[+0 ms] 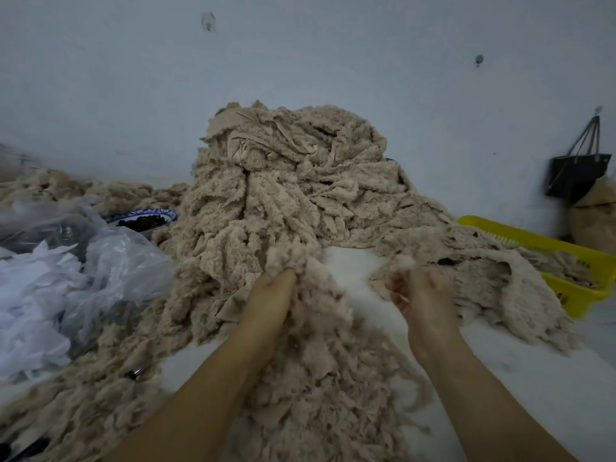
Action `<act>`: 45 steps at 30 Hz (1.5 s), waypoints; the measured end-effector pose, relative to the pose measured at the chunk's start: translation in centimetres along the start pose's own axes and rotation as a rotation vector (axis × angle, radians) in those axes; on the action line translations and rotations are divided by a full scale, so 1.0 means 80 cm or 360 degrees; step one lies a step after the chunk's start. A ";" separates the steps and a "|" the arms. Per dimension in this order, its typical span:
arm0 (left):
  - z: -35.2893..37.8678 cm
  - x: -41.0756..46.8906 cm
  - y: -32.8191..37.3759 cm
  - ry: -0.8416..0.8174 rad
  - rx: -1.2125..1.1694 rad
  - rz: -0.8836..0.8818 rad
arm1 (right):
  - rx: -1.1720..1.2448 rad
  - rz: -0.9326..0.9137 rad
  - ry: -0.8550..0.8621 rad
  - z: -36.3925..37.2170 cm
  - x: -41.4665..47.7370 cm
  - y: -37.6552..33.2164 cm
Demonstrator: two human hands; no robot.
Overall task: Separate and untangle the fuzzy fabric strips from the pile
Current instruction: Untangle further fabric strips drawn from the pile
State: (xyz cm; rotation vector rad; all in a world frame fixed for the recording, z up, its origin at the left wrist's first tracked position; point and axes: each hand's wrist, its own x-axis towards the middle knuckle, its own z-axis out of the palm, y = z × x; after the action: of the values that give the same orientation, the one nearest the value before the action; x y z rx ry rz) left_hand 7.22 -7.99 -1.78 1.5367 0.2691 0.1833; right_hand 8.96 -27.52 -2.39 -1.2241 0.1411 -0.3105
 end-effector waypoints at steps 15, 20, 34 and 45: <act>0.014 -0.016 -0.018 -0.0582 0.0674 0.0843 | -0.0790 -0.0371 -0.0758 0.039 -0.046 0.025; 0.016 -0.016 -0.014 -0.0524 0.0891 0.0907 | -0.0352 -0.0148 -0.0559 0.035 -0.039 0.018; -0.014 0.018 -0.011 0.0162 0.0334 0.0201 | 0.0673 0.0344 -0.0016 0.011 -0.005 -0.011; -0.008 0.016 -0.001 -0.0195 -0.1033 -0.0204 | -0.1020 -0.0321 -0.0595 0.027 -0.031 0.030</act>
State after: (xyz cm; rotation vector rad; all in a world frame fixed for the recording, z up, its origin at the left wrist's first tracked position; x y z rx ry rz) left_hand 8.26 -6.97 -1.93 0.8798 0.1846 0.0630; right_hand 7.57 -24.09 -4.09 -1.9159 -0.2271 -0.2087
